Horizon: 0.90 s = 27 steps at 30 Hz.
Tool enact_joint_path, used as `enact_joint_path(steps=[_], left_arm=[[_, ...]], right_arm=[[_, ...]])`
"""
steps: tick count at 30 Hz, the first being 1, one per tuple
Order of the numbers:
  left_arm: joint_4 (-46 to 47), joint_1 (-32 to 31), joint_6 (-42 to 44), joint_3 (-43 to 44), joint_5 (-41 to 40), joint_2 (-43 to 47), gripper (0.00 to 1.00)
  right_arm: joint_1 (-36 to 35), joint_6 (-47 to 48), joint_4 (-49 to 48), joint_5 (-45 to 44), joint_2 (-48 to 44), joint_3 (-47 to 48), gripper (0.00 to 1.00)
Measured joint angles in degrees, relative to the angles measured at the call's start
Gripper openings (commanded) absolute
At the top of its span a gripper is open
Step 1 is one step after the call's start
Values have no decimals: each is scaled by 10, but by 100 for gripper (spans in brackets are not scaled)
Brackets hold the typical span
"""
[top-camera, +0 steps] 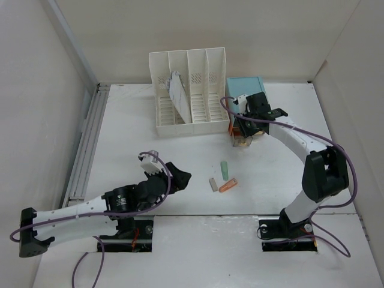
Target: Organize the desk
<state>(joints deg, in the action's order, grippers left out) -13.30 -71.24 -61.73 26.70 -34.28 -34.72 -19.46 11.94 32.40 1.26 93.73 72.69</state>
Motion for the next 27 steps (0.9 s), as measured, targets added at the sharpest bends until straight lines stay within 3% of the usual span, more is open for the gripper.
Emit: enact_joint_path(steps=[4, 8, 9, 10, 22, 27], left_arm=[[1, 0, 0, 0, 0, 7, 73], [2, 0, 0, 0, 0, 13, 73], [2, 0, 0, 0, 0, 14, 73], [2, 0, 0, 0, 0, 16, 73], [2, 0, 0, 0, 0, 16, 73], [2, 0, 0, 0, 2, 16, 73]], right_arm=[[0, -17, -2, -9, 6, 0, 0], [0, -24, -9, -14, 6, 0, 15], [0, -26, -10, -15, 6, 0, 26], [0, -28, -12, -15, 6, 0, 28], [0, -30, -16, -14, 7, 0, 48], [1, -29, -16, -9, 7, 0, 51]])
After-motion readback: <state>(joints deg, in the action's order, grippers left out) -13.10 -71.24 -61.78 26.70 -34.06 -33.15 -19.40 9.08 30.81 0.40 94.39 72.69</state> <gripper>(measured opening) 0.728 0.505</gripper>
